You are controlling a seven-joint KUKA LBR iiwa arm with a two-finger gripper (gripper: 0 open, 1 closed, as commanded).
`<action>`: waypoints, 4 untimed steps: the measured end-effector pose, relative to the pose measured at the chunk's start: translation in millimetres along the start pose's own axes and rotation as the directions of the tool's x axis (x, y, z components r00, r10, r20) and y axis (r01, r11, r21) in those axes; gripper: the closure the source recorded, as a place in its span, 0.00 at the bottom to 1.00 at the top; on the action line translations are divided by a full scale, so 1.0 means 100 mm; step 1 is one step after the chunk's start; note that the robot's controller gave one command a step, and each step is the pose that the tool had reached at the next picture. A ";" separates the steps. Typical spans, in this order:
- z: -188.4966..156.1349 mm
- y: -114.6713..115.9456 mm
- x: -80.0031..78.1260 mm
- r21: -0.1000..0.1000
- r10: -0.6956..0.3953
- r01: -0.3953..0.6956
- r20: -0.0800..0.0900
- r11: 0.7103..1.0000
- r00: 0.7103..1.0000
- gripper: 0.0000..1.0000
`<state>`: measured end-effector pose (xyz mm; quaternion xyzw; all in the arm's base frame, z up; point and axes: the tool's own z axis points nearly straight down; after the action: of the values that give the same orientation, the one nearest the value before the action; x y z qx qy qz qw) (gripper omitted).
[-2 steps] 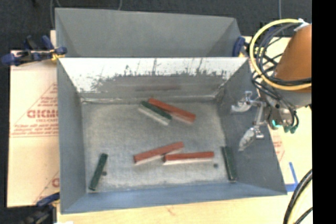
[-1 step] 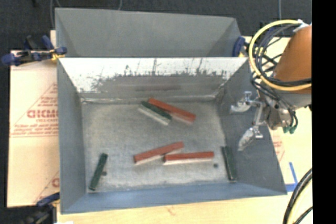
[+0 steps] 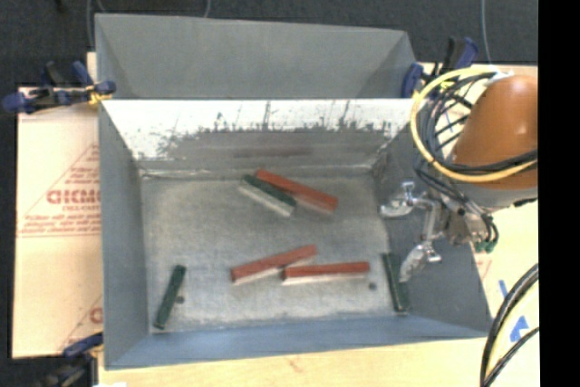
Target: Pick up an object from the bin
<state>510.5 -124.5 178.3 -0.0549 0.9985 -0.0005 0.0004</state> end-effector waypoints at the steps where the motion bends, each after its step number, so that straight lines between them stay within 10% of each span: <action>1: 0.88 0.21 -0.12 0.001 0.269 -0.269 -0.010 0.963 0.963 1.00; 2: 0.95 0.22 -0.13 0.002 0.268 -0.268 0.005 0.963 0.963 0.00; 3: 0.96 0.23 -0.12 0.001 0.265 -0.265 0.002 0.964 0.964 1.00; 4: 0.96 0.23 -0.12 0.002 0.264 -0.264 0.002 0.964 0.964 1.00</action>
Offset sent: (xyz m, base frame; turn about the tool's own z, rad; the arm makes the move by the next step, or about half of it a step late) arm 0.0000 0.0000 0.0000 0.0000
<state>520.2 -100.3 82.5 0.0788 0.9969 -0.0013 0.0015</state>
